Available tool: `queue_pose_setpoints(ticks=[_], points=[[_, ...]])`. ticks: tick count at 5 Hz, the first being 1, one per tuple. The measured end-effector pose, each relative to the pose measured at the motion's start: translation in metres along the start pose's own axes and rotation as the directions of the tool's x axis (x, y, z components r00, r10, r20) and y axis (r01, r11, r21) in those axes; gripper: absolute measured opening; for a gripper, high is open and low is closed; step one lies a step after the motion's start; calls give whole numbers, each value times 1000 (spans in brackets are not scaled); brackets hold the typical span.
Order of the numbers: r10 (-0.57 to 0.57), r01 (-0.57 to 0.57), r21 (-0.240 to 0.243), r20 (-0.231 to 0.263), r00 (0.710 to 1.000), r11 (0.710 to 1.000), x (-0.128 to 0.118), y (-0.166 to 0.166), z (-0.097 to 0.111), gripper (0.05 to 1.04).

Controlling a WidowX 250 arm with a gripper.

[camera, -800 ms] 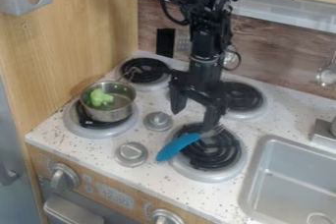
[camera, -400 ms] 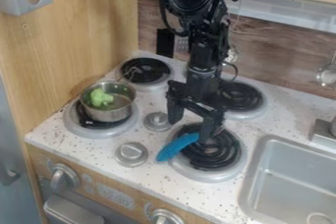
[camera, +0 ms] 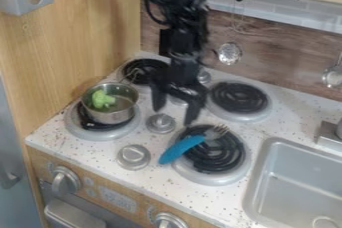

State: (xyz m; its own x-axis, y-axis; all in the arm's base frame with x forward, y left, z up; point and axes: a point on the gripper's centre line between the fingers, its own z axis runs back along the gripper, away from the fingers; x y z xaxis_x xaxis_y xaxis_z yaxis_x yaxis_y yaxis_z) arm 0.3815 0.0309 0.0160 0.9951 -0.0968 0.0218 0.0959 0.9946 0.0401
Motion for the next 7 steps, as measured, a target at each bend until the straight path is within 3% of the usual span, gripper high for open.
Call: queue_pose_setpoints(ticks=[1, 3, 4, 5, 7], points=[[114, -115, 12, 39, 993, 993, 3, 46, 9, 999], [259, -261, 47, 50, 965, 964, 2, 106, 13, 999], [322, -322, 53, -6, 947, 945, -1, 130, -6, 999], [323, -320, 58, -68, 944, 946, -1, 133, -24, 999], [306, -302, 60, -101, 947, 952, -5, 130, -32, 999]])
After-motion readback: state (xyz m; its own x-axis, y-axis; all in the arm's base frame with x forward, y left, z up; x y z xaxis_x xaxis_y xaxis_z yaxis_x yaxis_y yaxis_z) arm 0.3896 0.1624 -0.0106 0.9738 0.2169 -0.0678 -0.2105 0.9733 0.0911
